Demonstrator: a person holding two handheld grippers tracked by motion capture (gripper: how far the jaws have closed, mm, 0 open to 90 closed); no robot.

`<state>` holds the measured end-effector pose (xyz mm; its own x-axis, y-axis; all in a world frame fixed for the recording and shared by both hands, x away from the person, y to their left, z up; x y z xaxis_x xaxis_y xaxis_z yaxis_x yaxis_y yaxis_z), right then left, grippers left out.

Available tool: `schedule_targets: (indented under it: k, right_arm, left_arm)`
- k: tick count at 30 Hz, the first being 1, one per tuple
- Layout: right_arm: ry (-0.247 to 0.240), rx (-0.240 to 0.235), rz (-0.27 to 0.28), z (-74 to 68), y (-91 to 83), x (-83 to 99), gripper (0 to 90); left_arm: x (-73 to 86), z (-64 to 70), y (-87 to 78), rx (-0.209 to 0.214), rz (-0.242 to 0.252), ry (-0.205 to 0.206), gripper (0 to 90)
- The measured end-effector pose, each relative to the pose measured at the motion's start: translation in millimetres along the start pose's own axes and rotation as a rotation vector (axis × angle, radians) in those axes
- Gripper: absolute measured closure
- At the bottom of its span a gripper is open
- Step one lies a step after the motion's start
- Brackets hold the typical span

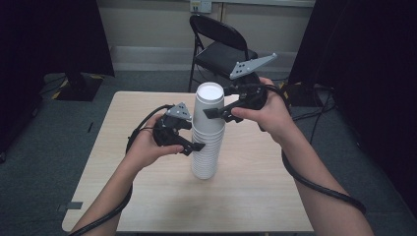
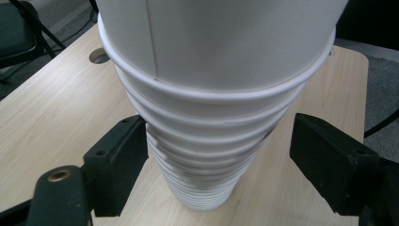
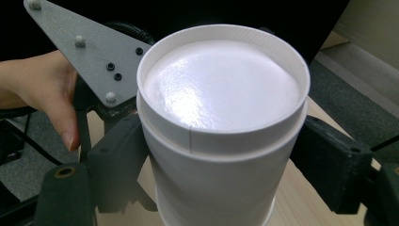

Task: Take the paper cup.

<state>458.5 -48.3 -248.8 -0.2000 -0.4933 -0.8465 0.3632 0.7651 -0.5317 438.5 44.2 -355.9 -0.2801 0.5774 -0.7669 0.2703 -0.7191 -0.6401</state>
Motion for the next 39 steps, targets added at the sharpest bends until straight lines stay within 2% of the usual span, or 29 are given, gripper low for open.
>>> schedule_targets:
  k: [3,6,14,19,20,39]
  right_arm:
    - [-0.003,0.002,-0.012,-0.1,0.0,-0.8,21.6]
    - [-0.029,0.014,-0.027,-1.0,-0.8,-2.4,22.6]
    - [-0.033,0.016,-0.041,-0.8,-2.7,-3.0,23.3]
    - [-0.027,0.011,-0.023,-0.4,-4.8,-5.6,23.6]
    - [-0.016,0.005,0.0,-0.1,-8.2,-9.9,23.6]
    - [-0.011,0.012,-0.002,2.0,-15.1,-17.9,23.7]
  left_arm:
    - [-0.1,-0.1,0.4,-0.002,0.003,-0.004,19.5]
    - [-0.4,-0.3,0.8,-0.001,0.004,-0.003,19.4]
    - [-0.6,-0.2,1.1,-0.002,0.005,0.001,19.4]
    - [-0.5,-0.1,1.0,-0.001,0.007,0.001,19.5]
    - [-0.5,0.1,0.8,-0.001,0.004,0.0,19.8]
    - [-0.6,-0.2,-0.1,-0.003,0.004,-0.002,20.8]
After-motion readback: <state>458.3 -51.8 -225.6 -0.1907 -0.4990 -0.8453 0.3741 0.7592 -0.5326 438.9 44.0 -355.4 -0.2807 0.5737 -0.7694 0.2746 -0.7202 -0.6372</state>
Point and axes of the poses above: each handheld gripper's, and its own axes: y roughly forward along the jaws, x roughly out of its underside, z roughly to its right, the point moved 9 cm from there along y, roughly forward along the jaws, and after that the axes turned 4 degrees about x, right-handed, at the moved point
